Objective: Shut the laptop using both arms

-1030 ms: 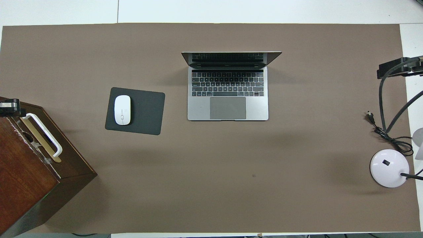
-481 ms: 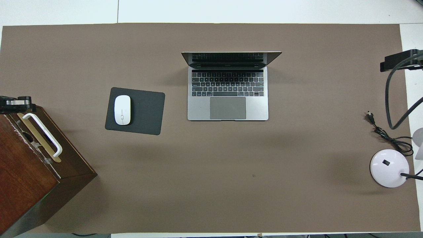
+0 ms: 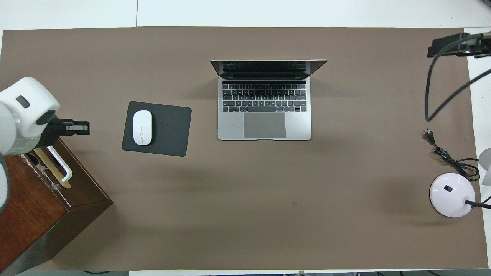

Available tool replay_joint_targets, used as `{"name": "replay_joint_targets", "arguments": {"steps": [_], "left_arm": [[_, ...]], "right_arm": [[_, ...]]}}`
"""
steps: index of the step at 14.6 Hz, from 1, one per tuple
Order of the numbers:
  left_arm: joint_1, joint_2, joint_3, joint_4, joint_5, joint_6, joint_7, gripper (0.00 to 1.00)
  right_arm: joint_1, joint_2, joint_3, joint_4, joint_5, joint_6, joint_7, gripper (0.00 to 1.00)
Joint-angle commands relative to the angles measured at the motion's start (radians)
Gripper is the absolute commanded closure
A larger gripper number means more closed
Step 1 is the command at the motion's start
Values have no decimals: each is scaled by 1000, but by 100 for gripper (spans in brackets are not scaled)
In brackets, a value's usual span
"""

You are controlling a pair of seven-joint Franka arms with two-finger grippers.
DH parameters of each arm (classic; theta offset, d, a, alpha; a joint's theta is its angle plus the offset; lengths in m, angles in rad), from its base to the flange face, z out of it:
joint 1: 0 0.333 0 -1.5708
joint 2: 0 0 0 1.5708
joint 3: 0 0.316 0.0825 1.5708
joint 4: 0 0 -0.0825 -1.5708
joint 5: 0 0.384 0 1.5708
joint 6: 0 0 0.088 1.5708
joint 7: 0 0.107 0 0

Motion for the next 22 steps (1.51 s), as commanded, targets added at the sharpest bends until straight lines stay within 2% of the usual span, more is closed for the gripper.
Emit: {"name": "replay_joint_targets", "arguments": {"steps": [1, 4, 5, 6, 7, 8, 9, 12, 16, 18, 22], "left_arm": [[-60, -11, 12, -36, -30, 51, -11, 100], [-92, 23, 12, -54, -98, 61, -22, 100], [-118, 24, 12, -86, -107, 102, -49, 100], [-141, 24, 12, -124, -118, 177, -75, 100], [-185, 30, 12, -165, -128, 269, -110, 100], [-227, 55, 12, -198, -137, 367, -159, 100], [-265, 87, 12, -209, -139, 444, -207, 100], [-351, 150, 14, -223, -138, 576, -232, 100], [-446, 217, 14, -336, -138, 907, -166, 100], [-470, 263, 14, -339, -138, 994, -163, 100], [-502, 352, 14, -329, -138, 1132, -163, 100]], "right_arm": [[23, 186, 1, 163, 3, 86, 19, 2], [42, 316, 1, 190, -2, 275, 24, 7], [63, 338, 1, 190, -11, 310, 48, 24], [82, 346, 1, 190, -31, 315, 98, 47], [108, 346, 1, 190, -63, 309, 158, 63], [141, 341, 1, 188, -113, 298, 231, 85], [172, 335, 1, 188, -162, 288, 305, 100], [221, 332, 1, 188, -206, 225, 436, 100], [289, 330, -6, 188, -239, 209, 522, 100], [327, 330, -5, 188, -295, 186, 618, 100], [396, 330, -5, 188, -327, 159, 766, 100]]}}
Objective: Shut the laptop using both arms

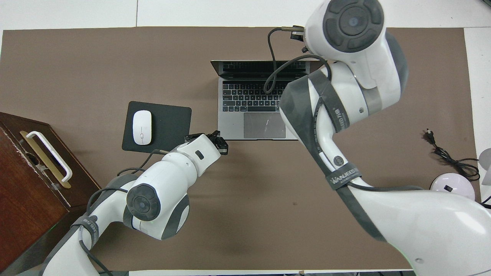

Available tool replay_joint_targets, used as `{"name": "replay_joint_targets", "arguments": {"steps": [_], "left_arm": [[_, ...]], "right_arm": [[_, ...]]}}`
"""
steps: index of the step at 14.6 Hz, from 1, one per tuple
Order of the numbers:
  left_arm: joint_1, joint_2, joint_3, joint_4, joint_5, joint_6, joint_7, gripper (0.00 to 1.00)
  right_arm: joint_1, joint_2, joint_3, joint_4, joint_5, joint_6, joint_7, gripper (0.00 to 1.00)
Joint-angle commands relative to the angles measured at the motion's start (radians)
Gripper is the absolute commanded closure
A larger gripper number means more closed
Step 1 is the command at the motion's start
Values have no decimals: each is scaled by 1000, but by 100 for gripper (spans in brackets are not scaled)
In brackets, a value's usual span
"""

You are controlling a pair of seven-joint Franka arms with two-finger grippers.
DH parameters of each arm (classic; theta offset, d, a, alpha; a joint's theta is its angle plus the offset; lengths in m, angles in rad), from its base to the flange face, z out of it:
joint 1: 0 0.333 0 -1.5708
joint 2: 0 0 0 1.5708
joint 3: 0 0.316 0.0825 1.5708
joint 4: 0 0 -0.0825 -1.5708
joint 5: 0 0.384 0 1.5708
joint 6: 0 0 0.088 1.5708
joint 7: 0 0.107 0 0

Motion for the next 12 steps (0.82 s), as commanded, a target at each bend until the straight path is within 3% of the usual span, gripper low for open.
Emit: {"name": "replay_joint_targets", "arguments": {"steps": [1, 5, 12], "left_arm": [[-34, 66, 17, 6, -15, 107, 27, 100], [-37, 135, 17, 21, -5, 195, 35, 100], [-43, 181, 19, 21, -5, 272, 127, 100]], "right_arm": [[26, -3, 0, 6, -33, -15, 112, 100], [80, 3, 1, 3, -47, -12, 250, 100], [61, 53, 1, 6, -122, 77, 196, 100]]}}
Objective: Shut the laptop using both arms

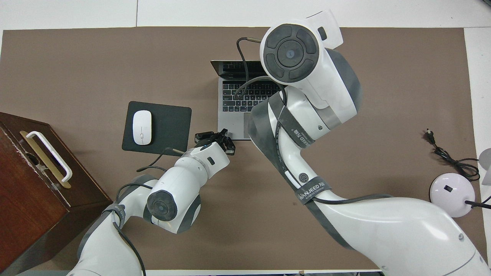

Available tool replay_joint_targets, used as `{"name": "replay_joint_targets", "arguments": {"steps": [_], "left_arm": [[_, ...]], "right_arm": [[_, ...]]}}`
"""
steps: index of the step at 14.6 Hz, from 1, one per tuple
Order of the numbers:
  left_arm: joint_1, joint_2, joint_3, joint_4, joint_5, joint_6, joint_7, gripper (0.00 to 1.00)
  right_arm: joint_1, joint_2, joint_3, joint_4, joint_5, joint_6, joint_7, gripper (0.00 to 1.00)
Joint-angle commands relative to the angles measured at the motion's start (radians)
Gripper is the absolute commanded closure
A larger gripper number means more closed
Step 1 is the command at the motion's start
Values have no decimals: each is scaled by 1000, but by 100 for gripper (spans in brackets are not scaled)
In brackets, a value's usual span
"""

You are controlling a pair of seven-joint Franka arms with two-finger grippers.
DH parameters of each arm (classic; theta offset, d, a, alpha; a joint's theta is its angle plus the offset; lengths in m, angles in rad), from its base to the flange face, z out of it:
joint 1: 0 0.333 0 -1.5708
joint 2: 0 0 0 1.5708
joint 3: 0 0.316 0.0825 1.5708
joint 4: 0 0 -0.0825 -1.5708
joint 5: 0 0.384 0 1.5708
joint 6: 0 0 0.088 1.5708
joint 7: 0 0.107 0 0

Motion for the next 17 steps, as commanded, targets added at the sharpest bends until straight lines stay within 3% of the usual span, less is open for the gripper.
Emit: {"name": "replay_joint_targets", "arguments": {"steps": [1, 9, 15, 17], "left_arm": [[-11, 15, 17, 15, -6, 23, 66, 100], [-5, 51, 17, 29, -6, 20, 155, 100], [-6, 76, 17, 29, -6, 21, 157, 100], [-5, 79, 17, 29, -6, 24, 175, 100]], "right_arm": [[-14, 26, 2, 8, -25, 49, -36, 100], [-12, 38, 6, 6, -4, 37, -39, 100], [-37, 34, 6, 6, 162, -25, -188, 100], [-42, 31, 6, 6, 247, -100, -232, 100]]}}
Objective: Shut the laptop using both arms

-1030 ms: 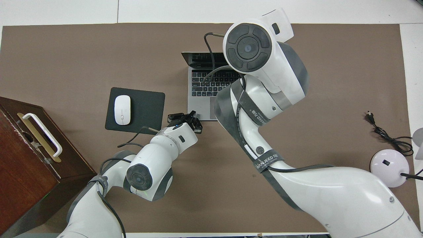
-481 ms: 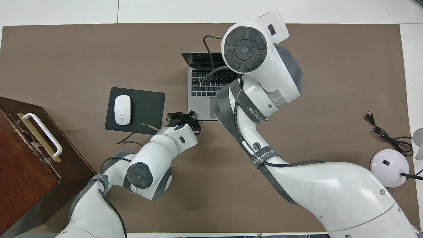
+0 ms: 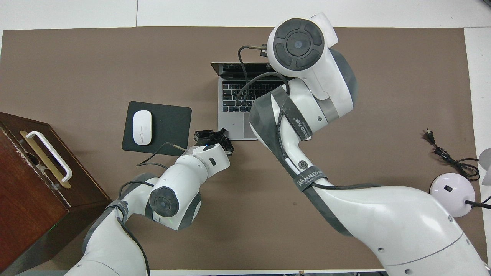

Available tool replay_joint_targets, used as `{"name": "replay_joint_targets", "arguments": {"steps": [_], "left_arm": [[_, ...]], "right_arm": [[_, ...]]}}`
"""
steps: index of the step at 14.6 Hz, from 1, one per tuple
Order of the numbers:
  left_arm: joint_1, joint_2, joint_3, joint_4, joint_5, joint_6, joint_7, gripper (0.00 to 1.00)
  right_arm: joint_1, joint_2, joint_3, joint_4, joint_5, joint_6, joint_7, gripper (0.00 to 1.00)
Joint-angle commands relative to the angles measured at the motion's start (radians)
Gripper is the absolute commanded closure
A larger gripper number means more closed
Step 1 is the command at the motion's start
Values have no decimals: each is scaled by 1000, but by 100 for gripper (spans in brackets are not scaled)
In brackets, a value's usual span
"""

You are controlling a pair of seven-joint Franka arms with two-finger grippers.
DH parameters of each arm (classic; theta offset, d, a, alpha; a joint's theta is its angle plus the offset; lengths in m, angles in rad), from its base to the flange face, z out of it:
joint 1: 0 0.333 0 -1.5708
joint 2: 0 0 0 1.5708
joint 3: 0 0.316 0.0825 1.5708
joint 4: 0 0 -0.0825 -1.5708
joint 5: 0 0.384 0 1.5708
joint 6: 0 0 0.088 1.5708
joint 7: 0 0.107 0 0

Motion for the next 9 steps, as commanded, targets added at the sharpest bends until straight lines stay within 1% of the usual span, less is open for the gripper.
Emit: {"name": "replay_joint_targets", "arguments": {"steps": [1, 5, 7, 9], "left_arm": [[-5, 43, 8, 16, -6, 17, 42, 100], [-5, 61, 8, 17, -6, 27, 58, 100], [-5, 84, 8, 17, -4, 60, 59, 100], [-5, 109, 8, 25, 0, 67, 63, 100]], "right_arm": [[-21, -7, 11, 7, 106, -89, -79, 100], [-64, -11, 12, 7, 232, -167, -166, 100], [-87, -8, 11, 7, 318, -207, -238, 100], [-108, -3, 12, 7, 356, -253, -281, 100]]}}
